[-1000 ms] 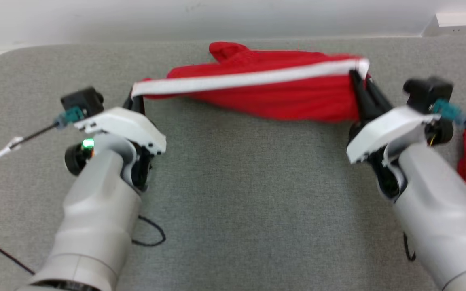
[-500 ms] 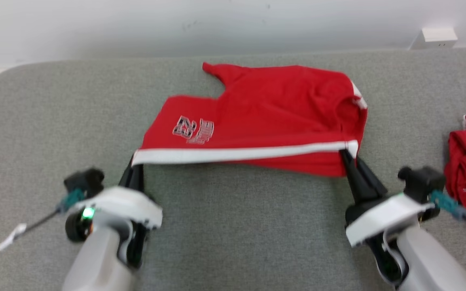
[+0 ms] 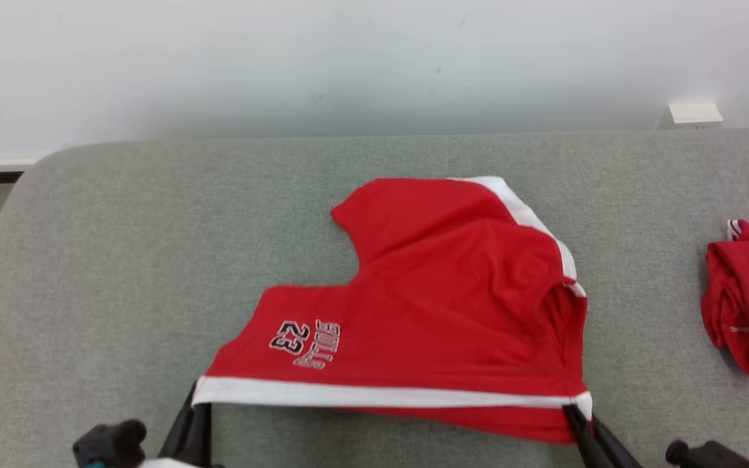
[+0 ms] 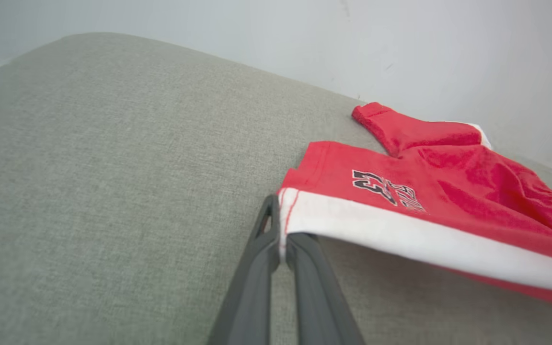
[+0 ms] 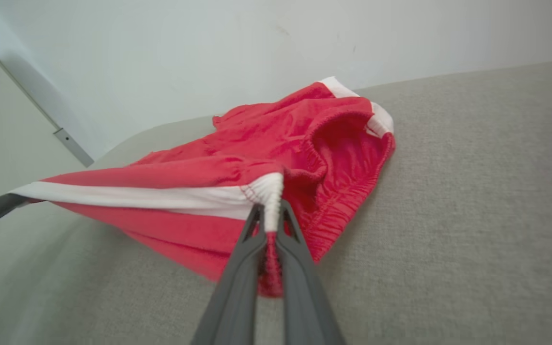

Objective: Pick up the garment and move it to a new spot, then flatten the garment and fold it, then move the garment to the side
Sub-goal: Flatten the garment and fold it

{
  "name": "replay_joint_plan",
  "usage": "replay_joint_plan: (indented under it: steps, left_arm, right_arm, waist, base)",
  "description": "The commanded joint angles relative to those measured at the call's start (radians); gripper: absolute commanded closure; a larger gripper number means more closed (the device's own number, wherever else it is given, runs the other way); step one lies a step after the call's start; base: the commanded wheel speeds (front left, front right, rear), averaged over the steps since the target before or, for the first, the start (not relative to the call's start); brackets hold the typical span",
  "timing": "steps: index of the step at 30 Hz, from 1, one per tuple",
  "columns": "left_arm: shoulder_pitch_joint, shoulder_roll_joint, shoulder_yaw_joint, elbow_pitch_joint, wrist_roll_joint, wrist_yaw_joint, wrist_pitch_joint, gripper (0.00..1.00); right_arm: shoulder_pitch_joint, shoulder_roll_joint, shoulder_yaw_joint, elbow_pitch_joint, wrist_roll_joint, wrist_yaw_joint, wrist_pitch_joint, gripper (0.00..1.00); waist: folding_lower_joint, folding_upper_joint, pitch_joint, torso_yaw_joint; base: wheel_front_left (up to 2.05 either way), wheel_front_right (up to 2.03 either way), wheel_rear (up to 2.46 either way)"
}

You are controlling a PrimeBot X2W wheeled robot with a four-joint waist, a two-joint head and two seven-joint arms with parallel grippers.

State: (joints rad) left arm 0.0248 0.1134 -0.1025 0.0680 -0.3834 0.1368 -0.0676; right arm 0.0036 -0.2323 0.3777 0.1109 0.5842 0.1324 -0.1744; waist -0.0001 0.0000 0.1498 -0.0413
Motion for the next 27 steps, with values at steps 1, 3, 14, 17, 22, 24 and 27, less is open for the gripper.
replay_joint_plan:
  steps: [1,3,14,17,22,24,27]
  left_arm:
    - [0.042,0.013,0.005,-0.065,0.012,0.023,0.033,1.0]
    - [0.096,0.021,0.003,-0.177,0.019,0.051,0.087,1.0]
    - [0.089,0.086,0.018,-0.373,0.025,0.069,0.223,1.0]
    - [-0.012,0.107,-0.006,-0.314,0.015,0.024,0.242,1.0]
    - [-0.267,0.134,-0.064,-0.131,0.003,-0.076,0.287,1.0]
    - [-0.385,0.142,-0.092,-0.043,0.007,-0.118,0.317,1.0]
    - [-0.554,0.151,-0.123,0.094,0.019,-0.171,0.348,1.0]
  right_arm:
    - [0.042,0.002,-0.02,-0.037,-0.016,-0.004,0.021,1.0]
    - [0.094,0.015,-0.041,-0.102,-0.034,-0.004,0.057,1.0]
    - [0.163,0.1,-0.106,-0.277,-0.09,-0.003,0.189,1.0]
    - [0.116,0.125,-0.135,-0.25,-0.087,-0.003,0.186,1.0]
    - [0.005,0.159,-0.18,-0.173,-0.062,-0.003,0.169,1.0]
    - [-0.056,0.167,-0.186,-0.141,-0.044,-0.003,0.153,1.0]
    - [-0.148,0.176,-0.181,-0.079,-0.013,-0.003,0.131,1.0]
  waist:
    - [0.0001,0.0,-0.005,-0.001]
    - [0.0001,0.0,-0.007,-0.004]
    - [0.0001,0.0,0.008,-0.039]
    - [0.0001,0.0,0.033,-0.044]
    - [0.0001,0.0,0.092,-0.061]
    - [0.0001,0.0,0.117,-0.076]
    - [0.0001,0.0,0.161,-0.116]
  base:
    - [0.0,0.0,0.0]
    - [0.0,0.0,0.0]
    - [0.0,0.0,0.0]
    - [0.0,0.0,0.0]
    - [0.0,0.0,0.0]
    - [0.0,0.0,0.0]
    - [0.0,0.0,0.0]
